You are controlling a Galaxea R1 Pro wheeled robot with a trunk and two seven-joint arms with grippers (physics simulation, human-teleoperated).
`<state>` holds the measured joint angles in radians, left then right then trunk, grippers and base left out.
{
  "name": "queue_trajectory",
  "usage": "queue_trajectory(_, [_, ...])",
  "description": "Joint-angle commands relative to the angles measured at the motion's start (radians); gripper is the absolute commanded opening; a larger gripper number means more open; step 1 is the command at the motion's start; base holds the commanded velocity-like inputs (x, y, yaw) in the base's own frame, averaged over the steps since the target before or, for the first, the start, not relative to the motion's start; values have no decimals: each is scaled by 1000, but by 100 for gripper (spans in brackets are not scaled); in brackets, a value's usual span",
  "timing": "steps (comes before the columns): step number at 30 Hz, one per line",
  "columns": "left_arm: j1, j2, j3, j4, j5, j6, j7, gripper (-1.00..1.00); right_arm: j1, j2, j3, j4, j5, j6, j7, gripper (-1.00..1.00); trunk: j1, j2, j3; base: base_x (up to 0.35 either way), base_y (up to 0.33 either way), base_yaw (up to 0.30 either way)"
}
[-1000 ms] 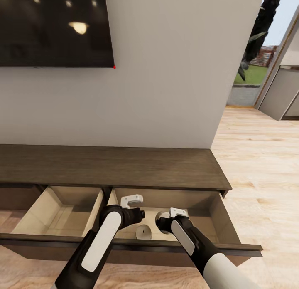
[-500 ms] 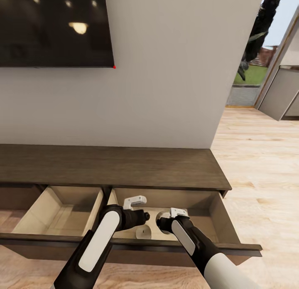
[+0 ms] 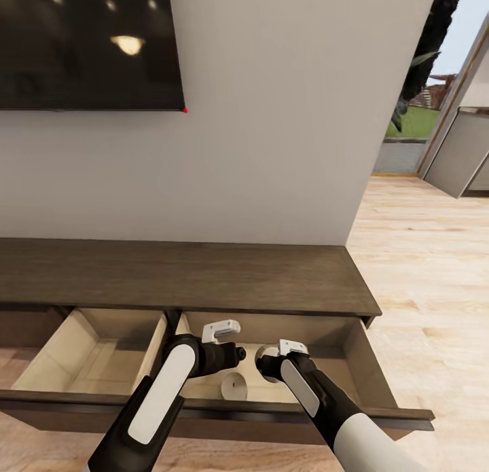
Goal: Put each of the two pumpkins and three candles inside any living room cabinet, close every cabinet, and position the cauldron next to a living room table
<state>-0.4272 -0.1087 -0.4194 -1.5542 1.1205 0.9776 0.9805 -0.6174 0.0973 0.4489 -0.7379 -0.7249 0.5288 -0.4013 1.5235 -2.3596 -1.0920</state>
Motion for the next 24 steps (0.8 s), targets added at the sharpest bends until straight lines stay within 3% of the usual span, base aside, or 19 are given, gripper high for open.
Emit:
queue_trajectory(1, [-1, 0, 0, -1, 9, 3, 10, 100, -1, -1, 4, -1, -12, 1, -10, -100, 0, 0, -1, 2, -16, 0])
queue_trajectory(24, [-1, 0, -1, 0, 10, 3, 10, 100, -1, -1, 4, -1, -11, 2, -10, -100, 0, 0, -1, -15, -45, 0])
